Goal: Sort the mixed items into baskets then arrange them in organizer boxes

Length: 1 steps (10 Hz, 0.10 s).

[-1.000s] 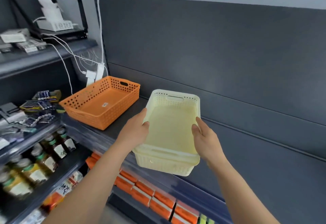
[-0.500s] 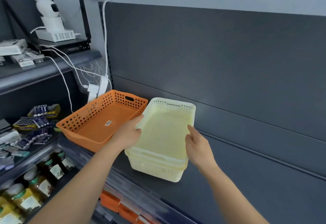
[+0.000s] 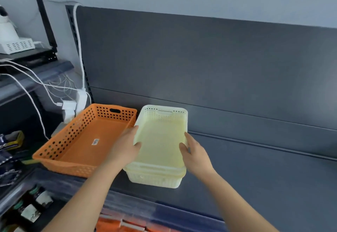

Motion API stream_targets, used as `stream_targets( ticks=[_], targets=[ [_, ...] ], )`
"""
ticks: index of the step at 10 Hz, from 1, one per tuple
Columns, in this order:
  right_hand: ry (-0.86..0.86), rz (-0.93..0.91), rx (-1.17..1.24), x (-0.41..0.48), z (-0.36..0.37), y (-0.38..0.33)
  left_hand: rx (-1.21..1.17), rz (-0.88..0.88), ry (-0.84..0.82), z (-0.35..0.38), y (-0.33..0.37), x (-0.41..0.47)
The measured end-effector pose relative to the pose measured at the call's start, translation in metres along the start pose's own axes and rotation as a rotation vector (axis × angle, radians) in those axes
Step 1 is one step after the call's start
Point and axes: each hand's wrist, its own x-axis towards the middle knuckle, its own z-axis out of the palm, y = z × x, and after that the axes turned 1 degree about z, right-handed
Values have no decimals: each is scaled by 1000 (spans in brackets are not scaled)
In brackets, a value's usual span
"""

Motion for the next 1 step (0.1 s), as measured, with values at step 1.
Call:
stream_targets(
  ticks=[1],
  targets=[
    [21, 112, 105, -15, -10, 4, 112, 86, 42, -10, 2, -6]
  ],
)
